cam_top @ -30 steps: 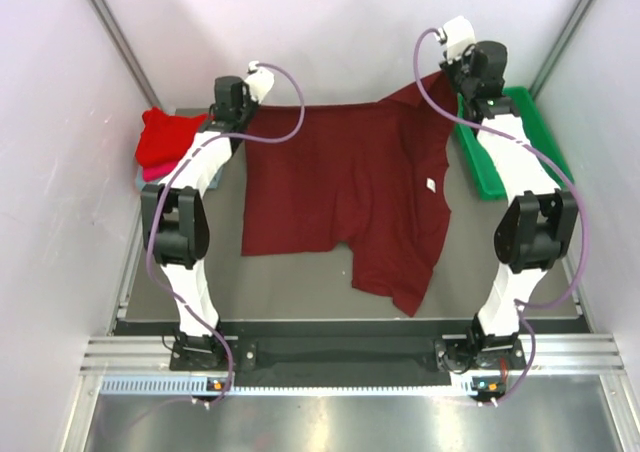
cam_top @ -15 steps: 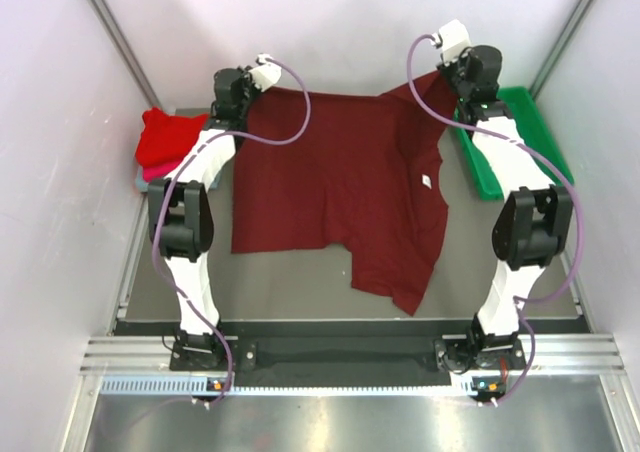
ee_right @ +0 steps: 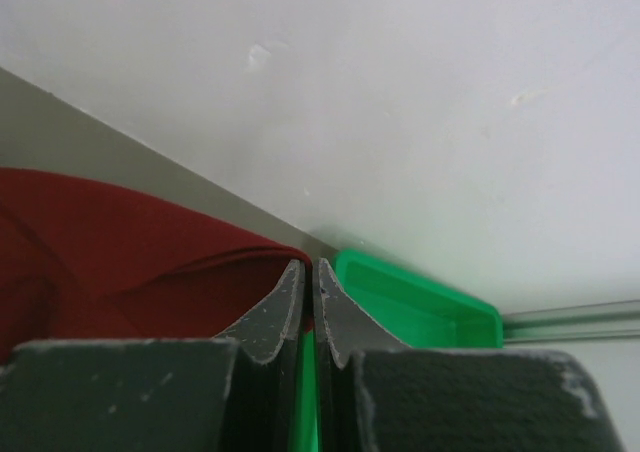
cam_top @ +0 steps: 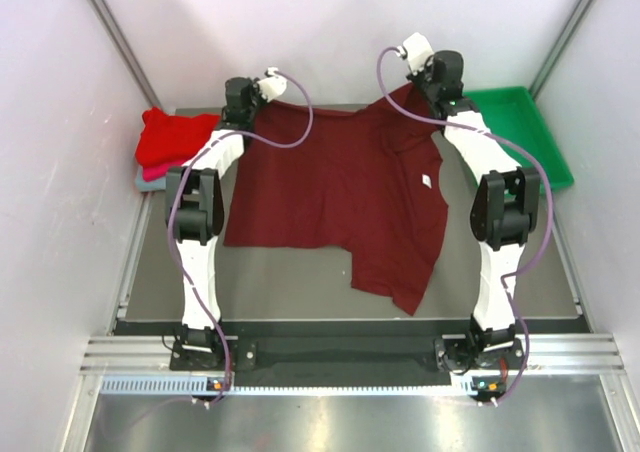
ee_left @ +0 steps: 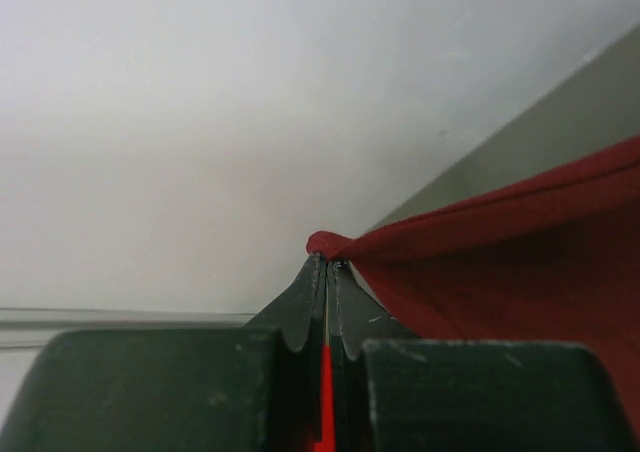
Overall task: Fold and stack the t-shirts
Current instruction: Flatten the tshirt out, then fold the tshirt
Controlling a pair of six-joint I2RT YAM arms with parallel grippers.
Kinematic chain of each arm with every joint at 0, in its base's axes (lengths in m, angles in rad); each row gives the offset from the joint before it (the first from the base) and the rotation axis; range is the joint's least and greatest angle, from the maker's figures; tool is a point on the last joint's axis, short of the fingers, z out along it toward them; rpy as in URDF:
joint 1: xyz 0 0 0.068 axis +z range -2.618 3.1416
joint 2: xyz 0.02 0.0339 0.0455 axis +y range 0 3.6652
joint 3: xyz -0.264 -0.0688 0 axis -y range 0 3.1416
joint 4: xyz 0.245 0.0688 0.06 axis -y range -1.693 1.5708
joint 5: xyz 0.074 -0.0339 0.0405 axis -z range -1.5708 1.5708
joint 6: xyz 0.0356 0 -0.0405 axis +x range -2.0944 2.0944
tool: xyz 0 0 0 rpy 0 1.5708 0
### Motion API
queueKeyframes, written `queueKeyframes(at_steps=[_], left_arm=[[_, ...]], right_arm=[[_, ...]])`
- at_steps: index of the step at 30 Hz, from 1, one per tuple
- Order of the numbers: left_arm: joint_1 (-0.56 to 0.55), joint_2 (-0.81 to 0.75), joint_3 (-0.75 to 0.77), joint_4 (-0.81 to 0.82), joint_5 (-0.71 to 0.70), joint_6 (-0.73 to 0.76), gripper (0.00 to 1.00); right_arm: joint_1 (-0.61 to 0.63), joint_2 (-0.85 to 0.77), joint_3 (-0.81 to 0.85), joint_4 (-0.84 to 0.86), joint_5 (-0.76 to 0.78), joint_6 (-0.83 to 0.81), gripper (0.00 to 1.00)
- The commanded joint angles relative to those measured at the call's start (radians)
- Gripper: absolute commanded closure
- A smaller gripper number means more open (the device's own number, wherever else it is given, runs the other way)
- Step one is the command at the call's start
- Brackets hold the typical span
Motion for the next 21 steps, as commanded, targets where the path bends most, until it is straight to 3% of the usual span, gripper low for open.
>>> queueKeyframes(at_steps=[1, 5, 12, 21], left_arm=[[0.023, -0.017, 0.118, 0.051, -0.026, -0.024, 1.00], [0.029, -0.028, 0.150, 0.046, -0.045, -0.033, 1.00], [0.051, -0.146, -0.052, 0.057, -0.019, -0.011, 1.00], [0.055, -0.181, -0.069, 0.023, -0.020, -0.042, 1.00]], right_arm=[[0.003, -0.012, 0.120, 0.027, 0.013, -0.001, 1.00], [0.006, 0.013, 0.198, -0.022, 0.016, -0.008, 1.00], [0.003, -0.061, 0.053, 0.010, 0.029, -0.021, 1.00], [0.029, -0.063, 0.049, 0.008, 0.043, -0.027, 1.00]])
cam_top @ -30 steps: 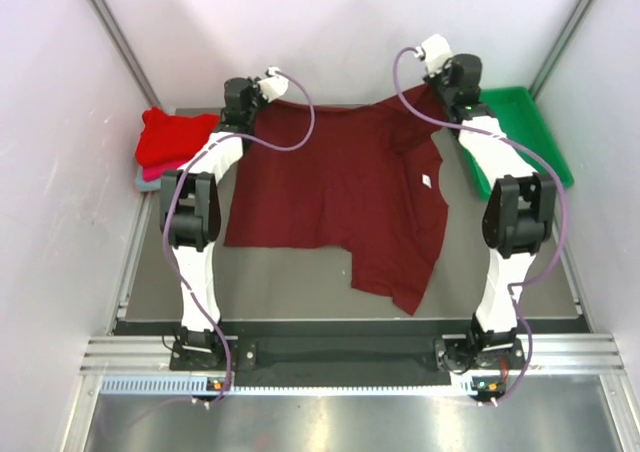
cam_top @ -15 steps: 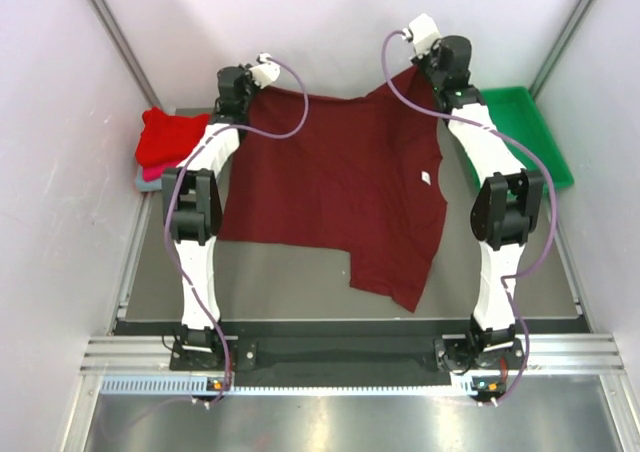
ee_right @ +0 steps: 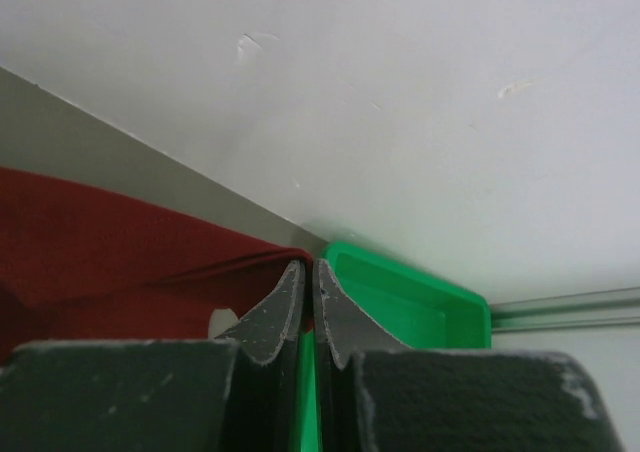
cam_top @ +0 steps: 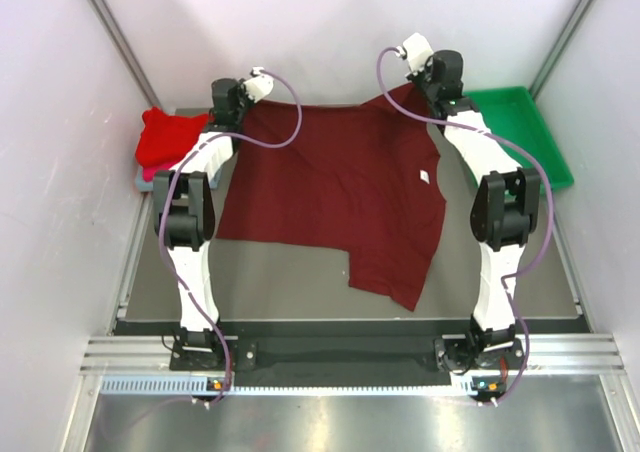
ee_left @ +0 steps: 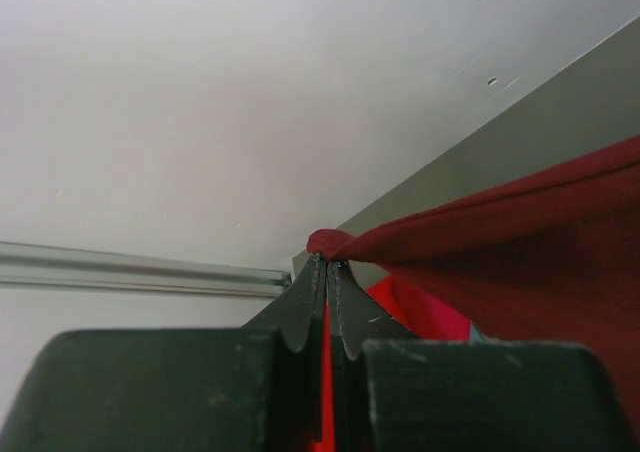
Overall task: Fold and stack the t-shirts
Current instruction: Fold the tshirt
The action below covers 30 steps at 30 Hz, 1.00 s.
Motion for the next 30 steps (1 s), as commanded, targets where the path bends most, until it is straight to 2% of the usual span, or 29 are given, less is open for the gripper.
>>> queueKeyframes(at_steps=[1, 7, 20, 30], left_arm=[[0.008, -0.090, 0.018, 0.027, 0.009, -0.011, 1.00], [0.008, -0.078, 0.047, 0.007, -0.007, -0.008, 1.00], [0.011, -0.206, -0.135, -0.097, 0.004, -0.066, 1.00], [0.017, -0.271, -0.181, -0.261, 0.026, -0.115, 1.00]], right_arm=[[0.018, -0.062, 0.030, 0.045, 0.016, -0.019, 1.00], [0.015, -0.058, 0.069, 0.016, 0.028, -0.026, 1.00], [0.011, -0.274, -0.195, -0.029, 0.021, -0.009, 1.00], [0.012, -0.430, -0.391, -0.104, -0.019, 0.030, 1.00]])
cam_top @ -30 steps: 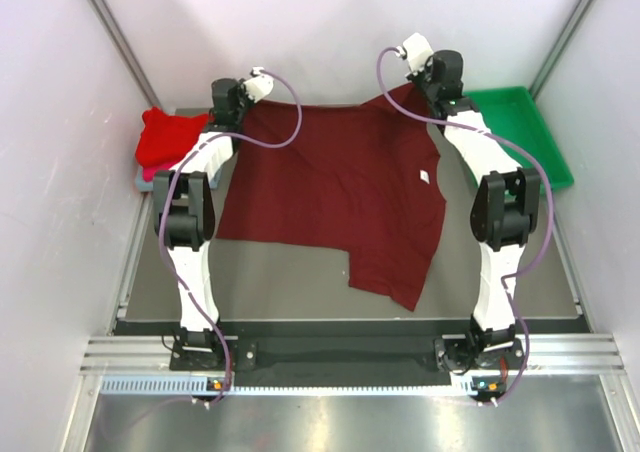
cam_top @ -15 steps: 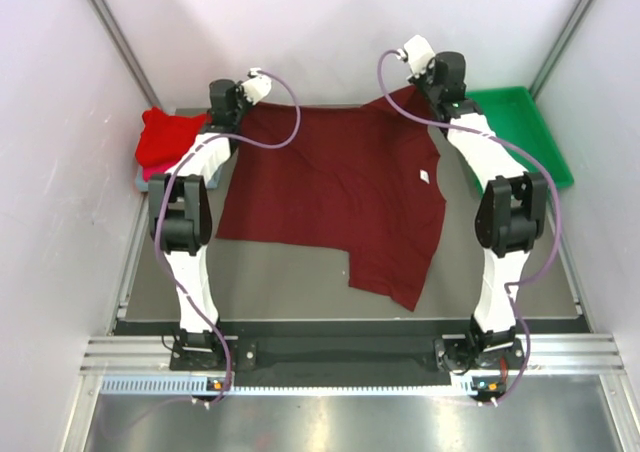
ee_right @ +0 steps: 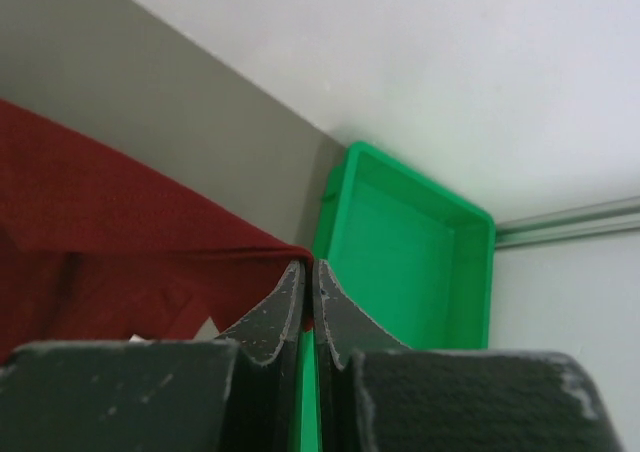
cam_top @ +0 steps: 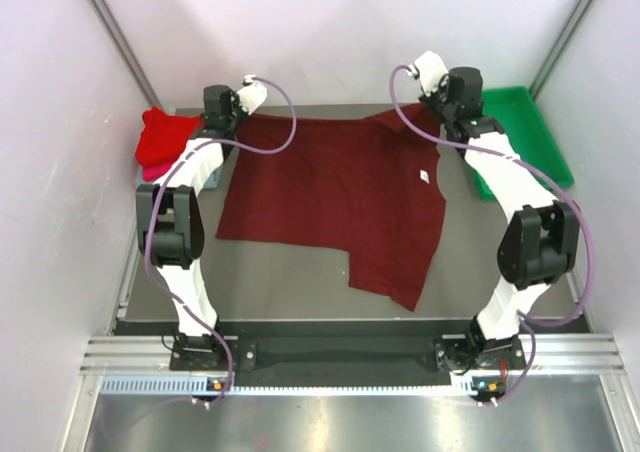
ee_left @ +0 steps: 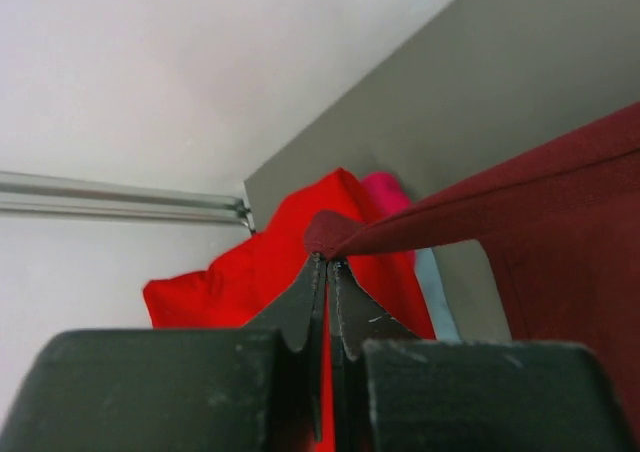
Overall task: Fold and stack the t-shirts
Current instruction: Fold the tshirt
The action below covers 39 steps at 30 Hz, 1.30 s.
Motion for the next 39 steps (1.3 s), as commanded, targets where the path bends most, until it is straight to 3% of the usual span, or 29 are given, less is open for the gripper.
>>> queueKeyframes(at_steps=[1, 11, 24, 39], left_arm=[[0.012, -0.065, -0.006, -0.094, 0.019, -0.052, 1.00], [0.024, -0.070, 0.003, -0.334, 0.056, -0.135, 1.00], [0.029, -0.077, -0.086, -0.391, 0.049, -0.148, 1.00], [0.029, -0.005, -0.060, -0.493, 0.013, -0.179, 1.00]], right_arm=[[0.004, -0.082, -0.048, -0.021, -0.016, 0.018, 1.00], [0.010, -0.183, -0.181, -0.081, -0.048, 0.037, 1.00], [0.043, -0.252, -0.298, -0.156, -0.092, 0.069, 1.00], [0.110, -0.290, -0.451, -0.179, -0.126, 0.089, 1.00]])
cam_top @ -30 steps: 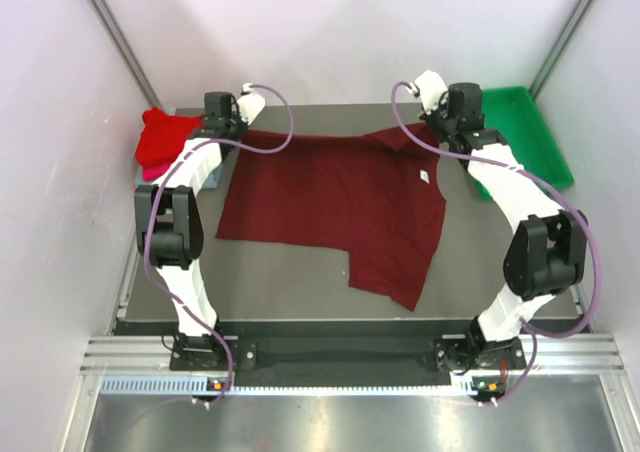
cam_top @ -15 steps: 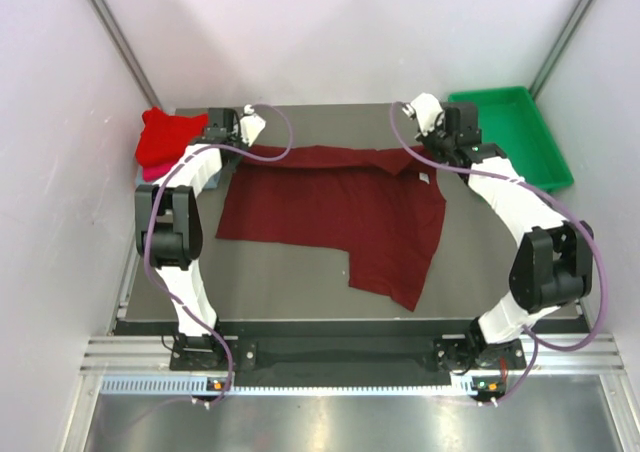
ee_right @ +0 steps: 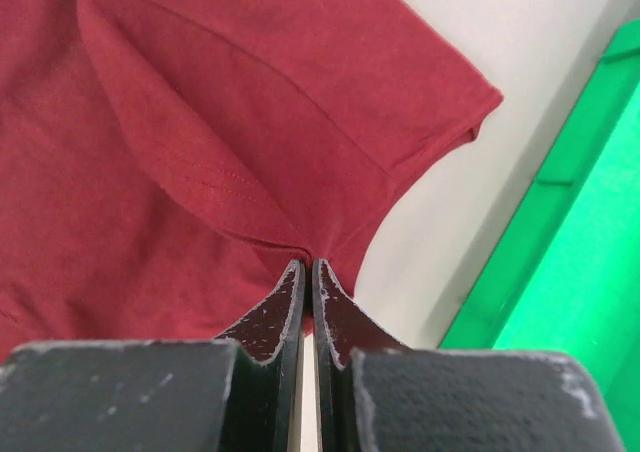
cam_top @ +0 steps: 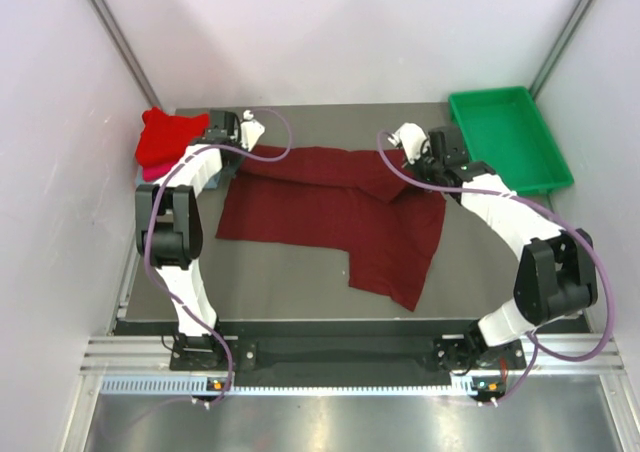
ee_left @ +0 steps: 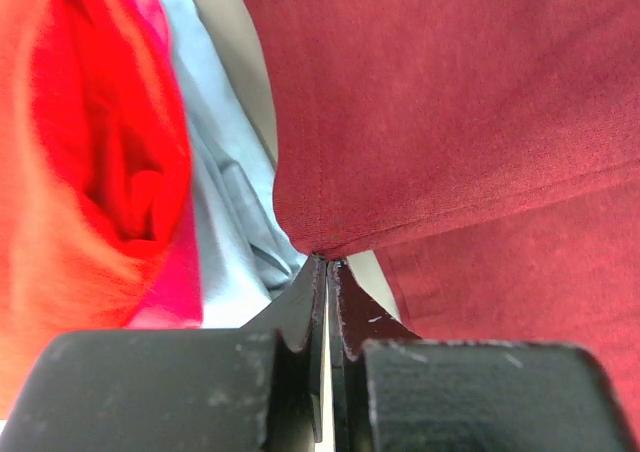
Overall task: Fold and stack the t-shirts
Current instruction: Fold the tshirt
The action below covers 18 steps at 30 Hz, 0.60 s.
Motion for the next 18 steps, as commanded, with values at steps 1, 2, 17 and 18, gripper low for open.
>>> queueKeyframes(at_steps=[1, 2, 17, 18], left_arm=[[0.009, 0.004, 0.019, -0.040, -0.021, -0.019, 1.00], [0.011, 0.002, 0.019, -0.043, -0.019, -0.020, 1.00], [-0.005, -0.084, 0.205, -0.115, 0.105, -0.220, 0.59], [-0.012, -0.079, 0.209, -0.123, 0.125, -0.235, 0.59]], right_arm=[[0.005, -0.041, -0.007, 0.017, -0.008, 0.008, 1.00], [0.006, -0.040, -0.013, 0.017, -0.007, 0.007, 1.00], [0.005, -0.024, -0.027, 0.021, 0.005, -0.010, 1.00], [0.005, -0.023, -0.027, 0.023, 0.005, -0.012, 1.00]])
